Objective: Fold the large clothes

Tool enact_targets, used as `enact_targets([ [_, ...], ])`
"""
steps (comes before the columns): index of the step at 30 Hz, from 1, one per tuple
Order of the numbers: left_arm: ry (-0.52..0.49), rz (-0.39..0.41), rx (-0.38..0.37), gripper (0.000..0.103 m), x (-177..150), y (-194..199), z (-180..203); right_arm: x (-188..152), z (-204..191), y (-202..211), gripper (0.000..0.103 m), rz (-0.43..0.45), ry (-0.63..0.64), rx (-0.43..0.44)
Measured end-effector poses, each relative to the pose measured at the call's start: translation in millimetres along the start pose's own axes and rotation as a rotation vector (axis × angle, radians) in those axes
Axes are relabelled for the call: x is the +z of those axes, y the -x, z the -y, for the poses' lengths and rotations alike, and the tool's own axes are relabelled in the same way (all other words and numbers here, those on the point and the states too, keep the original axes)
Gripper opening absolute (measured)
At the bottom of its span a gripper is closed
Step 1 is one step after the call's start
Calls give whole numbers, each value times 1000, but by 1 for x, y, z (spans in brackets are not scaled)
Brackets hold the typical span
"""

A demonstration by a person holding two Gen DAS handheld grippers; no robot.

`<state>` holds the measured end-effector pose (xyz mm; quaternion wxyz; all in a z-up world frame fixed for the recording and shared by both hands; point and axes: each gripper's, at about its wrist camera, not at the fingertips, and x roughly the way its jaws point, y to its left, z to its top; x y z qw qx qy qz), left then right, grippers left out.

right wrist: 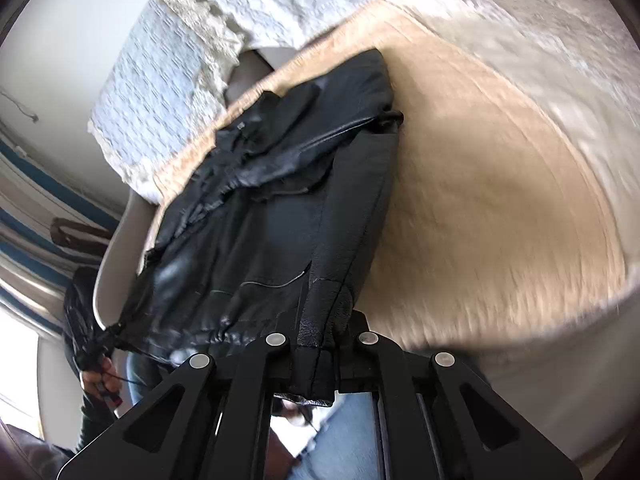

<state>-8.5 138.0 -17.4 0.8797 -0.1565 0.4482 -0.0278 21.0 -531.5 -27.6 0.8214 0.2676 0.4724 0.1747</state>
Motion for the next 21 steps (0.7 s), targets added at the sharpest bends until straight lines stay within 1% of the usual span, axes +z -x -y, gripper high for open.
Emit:
enact_targets([
  [2,30,-19,-34,4,-8,-2,-5,-4,5,-3,6,-10,-30,16],
  [5,62,5,-98,4,-7,6,-6,1,1,0,6,16,-42,80],
  [8,82,59,-172,4,12,19,-3,15,-13,6,6,58,-19,156],
  [10,88,95,-201,4,26,25,-1,28,-22,11,6,98,-11,213],
  [12,105,131,-227,4,44,27,-1,46,-27,15,6,142,-13,265],
  [14,122,165,-241,4,65,26,-1,67,-35,13,6,175,-4,286],
  [15,126,178,-242,4,75,22,1,84,-40,9,6,191,6,291],
  [19,146,214,-245,3,120,6,3,134,-49,-9,6,203,2,290],
  [20,153,217,-244,3,130,-2,5,147,-50,-16,6,200,-3,286],
  [21,159,220,-237,3,141,-10,7,162,-52,-25,6,185,19,288],
])
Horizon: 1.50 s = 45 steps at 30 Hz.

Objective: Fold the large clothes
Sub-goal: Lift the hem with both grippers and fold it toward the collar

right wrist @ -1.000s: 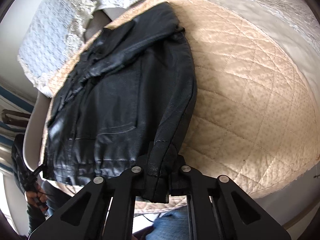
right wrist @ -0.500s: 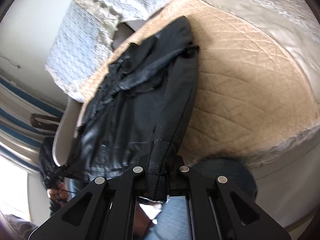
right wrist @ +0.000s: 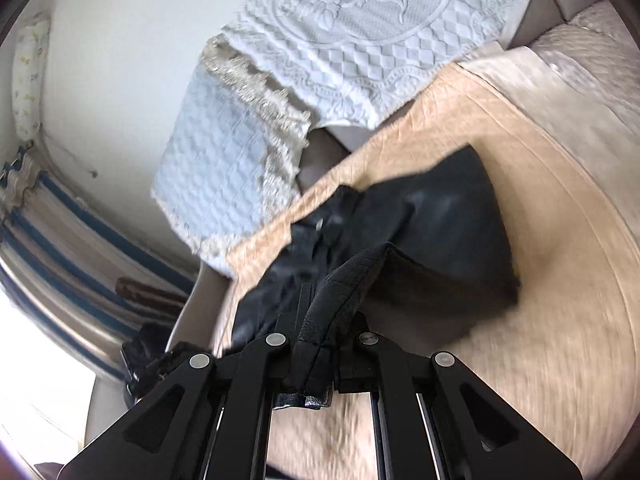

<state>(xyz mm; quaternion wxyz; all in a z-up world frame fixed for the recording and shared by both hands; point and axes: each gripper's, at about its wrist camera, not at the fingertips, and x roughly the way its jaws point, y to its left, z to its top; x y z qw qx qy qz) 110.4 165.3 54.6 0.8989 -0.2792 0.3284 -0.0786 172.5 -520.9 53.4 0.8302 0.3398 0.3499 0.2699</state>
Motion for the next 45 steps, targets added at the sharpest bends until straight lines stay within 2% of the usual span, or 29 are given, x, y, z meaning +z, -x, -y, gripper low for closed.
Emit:
enact_targets([
  [4,17,1,35,3,24,-47,-1,45,21,-48,6,-15,-50,-48],
  [8,34,-46,93,3,37,-104,-11,70,61,-98,9,-51,-148,-112],
  [11,44,-108,186,3,39,-149,-23,78,85,-131,19,-100,-206,-197],
  [13,39,-129,241,3,40,-165,-31,79,90,-140,24,-113,-195,-225],
  [14,48,-139,256,3,42,-169,-34,79,90,-139,31,-109,-190,-222],
  [15,66,-147,264,3,44,-168,-38,79,86,-132,45,-84,-177,-190],
  [17,80,-118,249,4,49,-155,-42,81,78,-118,57,-36,-132,-119],
  [18,74,-84,246,8,52,-144,-41,82,72,-108,57,-11,-85,-103],
  [20,49,-54,234,26,54,-132,-39,85,61,-99,59,10,26,-172],
  [21,30,-60,220,40,55,-131,-36,87,57,-99,59,2,87,-230],
  [22,-6,-76,219,45,56,-135,-31,89,56,-104,59,-24,133,-290],
  [27,-166,-213,271,46,58,-191,-9,94,65,-146,59,-174,262,-492],
  [29,-187,-250,318,46,57,-213,-4,96,72,-157,59,-214,266,-519],
  [31,-178,-285,316,46,56,-230,-4,96,77,-166,59,-256,266,-531],
  [32,-180,-289,317,45,55,-235,-3,95,76,-167,47,-257,282,-530],
  [33,-195,-289,314,41,53,-237,0,93,72,-166,20,-250,302,-539],
  [34,-224,-292,311,27,50,-238,5,92,68,-162,14,-230,321,-540],
  [35,-255,-285,318,20,48,-237,11,91,64,-160,11,-213,332,-525],
  [36,-292,-261,327,10,45,-233,18,89,58,-155,7,-189,348,-500],
  [37,-327,-240,326,6,42,-226,26,87,50,-147,7,-156,368,-469],
  [40,-368,-107,260,3,42,-185,44,86,25,-116,6,-45,412,-350],
  [45,-368,126,190,3,62,-122,75,105,3,-88,6,106,429,-291],
])
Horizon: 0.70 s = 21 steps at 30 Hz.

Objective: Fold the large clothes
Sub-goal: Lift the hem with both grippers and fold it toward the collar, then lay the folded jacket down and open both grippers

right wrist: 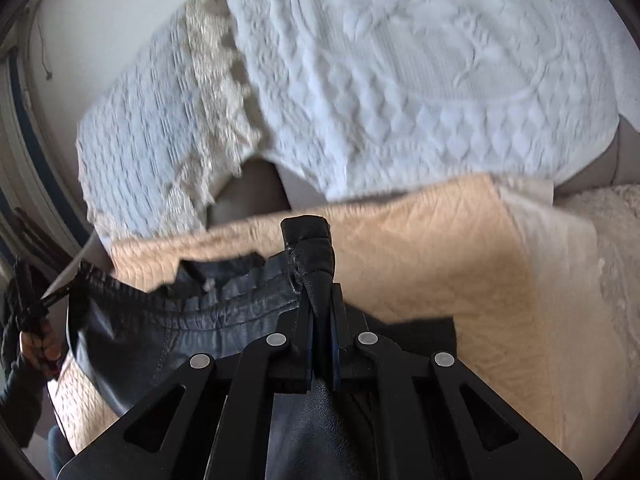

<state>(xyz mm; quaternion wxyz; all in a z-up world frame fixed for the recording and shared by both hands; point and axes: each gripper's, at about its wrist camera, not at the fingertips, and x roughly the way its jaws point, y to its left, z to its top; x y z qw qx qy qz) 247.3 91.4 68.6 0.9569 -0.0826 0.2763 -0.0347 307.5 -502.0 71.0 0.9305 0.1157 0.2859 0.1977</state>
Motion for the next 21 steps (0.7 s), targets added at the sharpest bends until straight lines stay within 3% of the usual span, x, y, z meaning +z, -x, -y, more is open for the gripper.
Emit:
enact_targets([
  [2,8,56,3,3,16,4,1,12,5,-5,6,39,-23,-23],
  [4,4,59,39,3,25,-15,-2,17,13,-31,6,15,-59,-61],
  [7,16,-58,128,3,15,-76,-11,8,32,-80,6,-82,-88,-128],
  [11,0,-209,229,3,-30,-135,-21,-16,44,-133,7,-204,-61,-205],
  [14,-1,-230,249,4,-46,-146,-25,-28,51,-150,11,-224,-53,-217],
  [21,-18,-265,283,10,-49,-155,-28,-35,69,-159,18,-239,-126,-167],
])
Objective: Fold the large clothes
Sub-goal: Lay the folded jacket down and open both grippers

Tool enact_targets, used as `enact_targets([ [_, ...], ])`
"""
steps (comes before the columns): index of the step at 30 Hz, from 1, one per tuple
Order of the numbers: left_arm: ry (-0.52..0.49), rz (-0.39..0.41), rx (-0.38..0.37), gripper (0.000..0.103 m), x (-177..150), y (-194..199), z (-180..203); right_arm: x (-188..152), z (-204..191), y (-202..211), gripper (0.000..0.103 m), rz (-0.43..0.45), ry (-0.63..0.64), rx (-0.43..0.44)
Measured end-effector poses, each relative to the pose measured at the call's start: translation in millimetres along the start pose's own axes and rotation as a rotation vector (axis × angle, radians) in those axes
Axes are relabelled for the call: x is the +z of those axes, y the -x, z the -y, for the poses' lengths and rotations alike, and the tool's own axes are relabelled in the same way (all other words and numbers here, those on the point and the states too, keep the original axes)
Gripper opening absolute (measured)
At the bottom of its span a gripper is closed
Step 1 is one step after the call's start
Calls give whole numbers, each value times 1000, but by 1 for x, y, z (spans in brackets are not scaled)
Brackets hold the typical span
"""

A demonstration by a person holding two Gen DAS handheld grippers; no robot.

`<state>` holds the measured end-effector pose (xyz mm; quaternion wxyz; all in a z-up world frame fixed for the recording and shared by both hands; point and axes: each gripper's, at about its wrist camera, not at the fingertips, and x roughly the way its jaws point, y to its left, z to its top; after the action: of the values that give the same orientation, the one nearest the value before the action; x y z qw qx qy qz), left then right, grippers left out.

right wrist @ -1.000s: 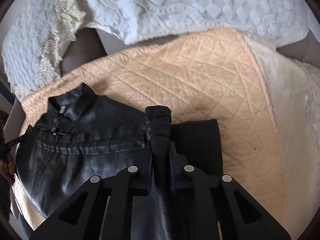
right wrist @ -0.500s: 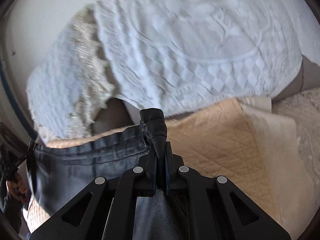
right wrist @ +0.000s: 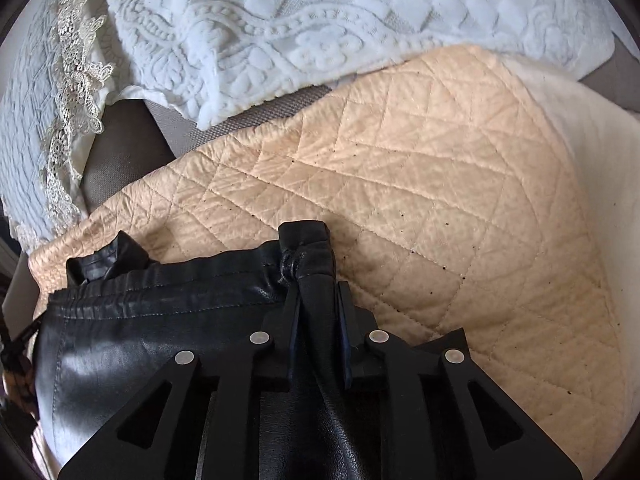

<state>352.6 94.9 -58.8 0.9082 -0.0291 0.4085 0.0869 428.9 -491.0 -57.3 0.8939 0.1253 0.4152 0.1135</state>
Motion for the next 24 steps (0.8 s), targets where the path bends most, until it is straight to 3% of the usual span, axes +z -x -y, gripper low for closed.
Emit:
enact_targets([
  [1,-9,-10,8,10,2,-1,2,1,-2,2,19,-11,5,-6],
  [4,-16,-18,25,16,9,12,4,2,-9,30,36,22,13,-60],
  [8,54,47,5,17,10,60,-18,-15,-17,88,38,113,41,-41],
  [11,69,123,-60,19,-8,106,-26,-46,-26,120,38,141,88,-16],
  [14,7,139,-129,25,-38,130,-12,-82,-29,122,37,110,133,5],
  [16,-44,110,-121,25,-53,124,-1,-93,-18,105,37,63,119,-51],
  [19,-11,-1,-84,25,-64,88,-11,-100,7,85,18,21,58,-79],
  [21,45,-23,-124,23,-65,82,-22,-95,6,91,18,26,49,-83],
  [24,34,3,-90,23,-62,104,-20,-95,-9,113,20,51,78,-100],
])
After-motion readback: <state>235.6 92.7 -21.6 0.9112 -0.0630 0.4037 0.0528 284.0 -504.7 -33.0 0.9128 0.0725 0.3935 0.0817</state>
